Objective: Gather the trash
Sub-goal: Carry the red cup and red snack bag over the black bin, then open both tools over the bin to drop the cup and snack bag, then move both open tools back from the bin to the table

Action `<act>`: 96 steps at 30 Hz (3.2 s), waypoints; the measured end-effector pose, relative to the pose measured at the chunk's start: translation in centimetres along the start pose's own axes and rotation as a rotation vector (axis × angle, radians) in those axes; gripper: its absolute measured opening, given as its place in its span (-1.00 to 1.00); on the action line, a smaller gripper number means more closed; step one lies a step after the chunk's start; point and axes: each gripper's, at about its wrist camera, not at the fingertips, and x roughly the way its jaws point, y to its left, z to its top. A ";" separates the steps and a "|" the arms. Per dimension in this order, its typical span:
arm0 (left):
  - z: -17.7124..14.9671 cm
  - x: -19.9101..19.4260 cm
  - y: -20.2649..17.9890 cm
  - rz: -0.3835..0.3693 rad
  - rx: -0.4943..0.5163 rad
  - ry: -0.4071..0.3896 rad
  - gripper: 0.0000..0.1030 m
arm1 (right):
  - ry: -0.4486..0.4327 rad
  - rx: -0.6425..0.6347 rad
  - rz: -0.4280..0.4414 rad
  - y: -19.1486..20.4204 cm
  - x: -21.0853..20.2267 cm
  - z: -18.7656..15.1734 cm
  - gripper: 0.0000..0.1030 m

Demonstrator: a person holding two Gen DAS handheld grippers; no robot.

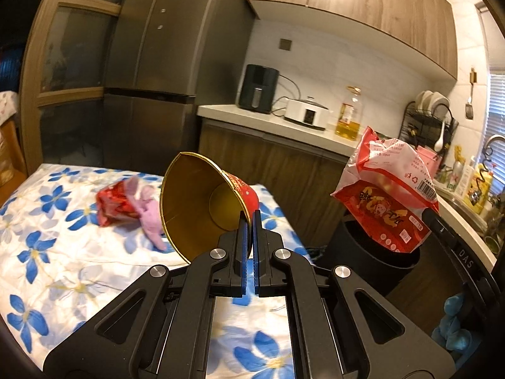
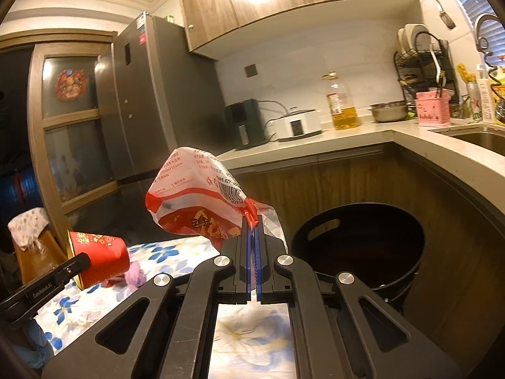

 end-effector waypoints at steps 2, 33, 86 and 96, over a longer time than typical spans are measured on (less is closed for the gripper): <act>0.0 0.4 -1.0 -0.015 0.012 0.002 -0.96 | -0.005 0.009 -0.014 -0.8 -0.1 0.2 -0.95; 2.1 7.9 -17.2 -0.294 0.159 -0.014 -0.96 | -0.072 0.087 -0.282 -10.0 -0.2 3.0 -0.95; -1.7 12.0 -14.7 -0.299 0.089 0.093 0.62 | 0.005 0.078 -0.312 -11.4 2.0 1.7 0.27; -1.8 6.3 -8.7 -0.125 0.037 0.017 0.88 | 0.033 0.050 -0.268 -8.5 0.3 0.2 0.68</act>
